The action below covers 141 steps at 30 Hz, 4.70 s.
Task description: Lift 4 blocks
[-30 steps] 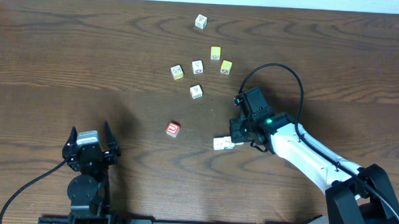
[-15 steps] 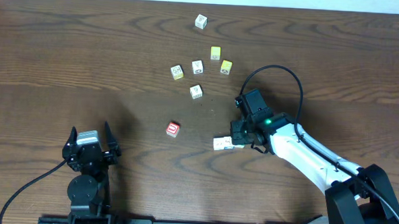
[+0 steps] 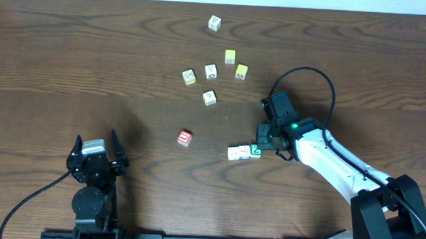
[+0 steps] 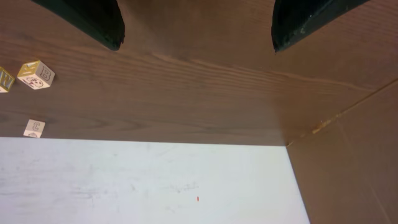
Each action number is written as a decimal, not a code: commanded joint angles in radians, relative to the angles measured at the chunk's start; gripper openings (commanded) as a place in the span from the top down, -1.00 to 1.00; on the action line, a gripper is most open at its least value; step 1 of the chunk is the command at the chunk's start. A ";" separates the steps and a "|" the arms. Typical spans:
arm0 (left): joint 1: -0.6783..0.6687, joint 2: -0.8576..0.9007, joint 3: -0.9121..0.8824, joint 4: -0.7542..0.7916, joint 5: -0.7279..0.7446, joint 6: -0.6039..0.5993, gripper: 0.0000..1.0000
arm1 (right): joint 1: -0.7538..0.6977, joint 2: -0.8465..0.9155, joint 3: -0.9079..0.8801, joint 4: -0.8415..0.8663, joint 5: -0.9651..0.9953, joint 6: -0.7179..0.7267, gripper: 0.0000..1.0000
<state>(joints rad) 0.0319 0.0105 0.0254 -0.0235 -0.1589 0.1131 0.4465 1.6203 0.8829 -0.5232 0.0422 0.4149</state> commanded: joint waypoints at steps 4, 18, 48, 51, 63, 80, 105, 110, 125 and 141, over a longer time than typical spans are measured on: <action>0.004 -0.005 -0.021 -0.036 -0.006 0.014 -0.52 | 0.002 0.001 -0.003 -0.036 -0.019 0.018 0.98; 0.004 -0.005 -0.021 -0.036 -0.006 0.014 -0.52 | 0.051 0.001 -0.003 -0.053 -0.056 0.026 0.98; 0.004 -0.005 -0.021 -0.036 -0.006 0.014 -0.52 | 0.009 0.001 0.040 0.018 0.056 -0.064 0.73; 0.004 -0.005 -0.021 -0.036 -0.006 0.014 -0.52 | 0.013 0.001 0.090 0.018 0.029 -0.124 0.57; 0.004 -0.005 -0.021 -0.036 -0.006 0.014 -0.52 | 0.021 0.003 0.170 0.093 -0.060 -0.143 0.00; 0.004 -0.005 -0.021 -0.033 -0.005 0.013 -0.52 | -0.010 0.003 0.222 0.023 0.018 -0.221 -0.23; -0.090 0.827 0.446 0.153 0.436 -0.257 -0.52 | -0.146 0.003 0.324 -0.118 0.020 -0.256 -0.10; -0.116 0.981 0.529 0.187 0.501 -0.324 -0.52 | -0.162 0.003 0.324 -0.154 0.021 -0.256 -0.10; -0.336 1.133 0.536 -0.051 0.641 -0.185 -0.86 | -0.209 0.003 0.324 -0.206 -0.031 -0.256 -0.05; -0.381 1.173 0.535 -0.245 0.471 -0.089 -0.83 | -0.192 0.003 0.324 -0.234 -0.114 -0.256 0.20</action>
<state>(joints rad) -0.3481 1.1698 0.5400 -0.2646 0.3698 -0.0238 0.2417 1.6207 1.1904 -0.7589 -0.0536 0.1703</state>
